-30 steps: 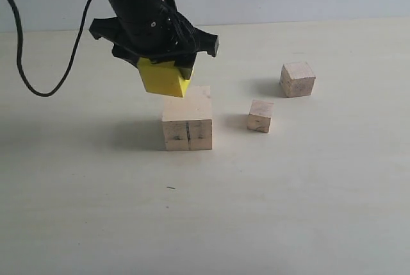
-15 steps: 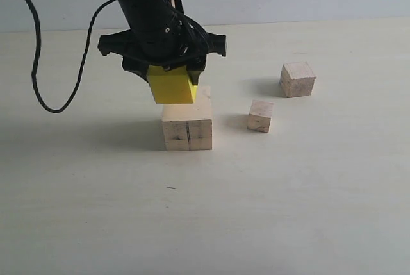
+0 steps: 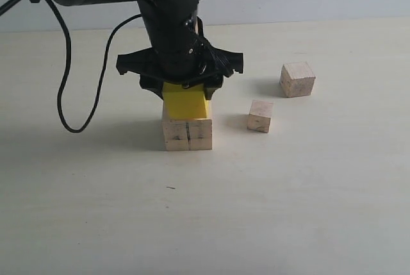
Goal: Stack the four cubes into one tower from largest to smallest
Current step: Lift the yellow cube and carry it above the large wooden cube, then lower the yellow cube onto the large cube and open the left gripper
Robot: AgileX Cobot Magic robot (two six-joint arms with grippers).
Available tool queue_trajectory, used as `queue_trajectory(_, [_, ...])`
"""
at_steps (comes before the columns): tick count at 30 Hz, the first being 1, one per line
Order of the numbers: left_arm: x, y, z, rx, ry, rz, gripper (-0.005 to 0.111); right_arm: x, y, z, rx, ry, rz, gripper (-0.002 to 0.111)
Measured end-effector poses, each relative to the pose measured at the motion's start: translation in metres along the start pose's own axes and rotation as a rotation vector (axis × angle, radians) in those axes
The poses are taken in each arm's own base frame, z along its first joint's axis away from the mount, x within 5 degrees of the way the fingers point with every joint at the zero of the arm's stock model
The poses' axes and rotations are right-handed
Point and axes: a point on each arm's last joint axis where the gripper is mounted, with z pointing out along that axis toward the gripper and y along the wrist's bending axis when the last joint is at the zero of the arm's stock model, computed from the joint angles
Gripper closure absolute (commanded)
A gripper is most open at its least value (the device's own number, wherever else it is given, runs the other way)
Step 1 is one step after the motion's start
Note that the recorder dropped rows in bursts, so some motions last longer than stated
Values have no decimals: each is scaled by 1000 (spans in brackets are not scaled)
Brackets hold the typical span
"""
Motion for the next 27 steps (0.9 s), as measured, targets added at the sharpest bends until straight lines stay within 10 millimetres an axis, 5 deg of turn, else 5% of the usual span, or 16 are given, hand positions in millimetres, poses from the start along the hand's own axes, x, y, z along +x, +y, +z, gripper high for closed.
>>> queue_trajectory(27, [-12,-5,-1,-24,-39,-40,106,0,0,0,0,0,0,108])
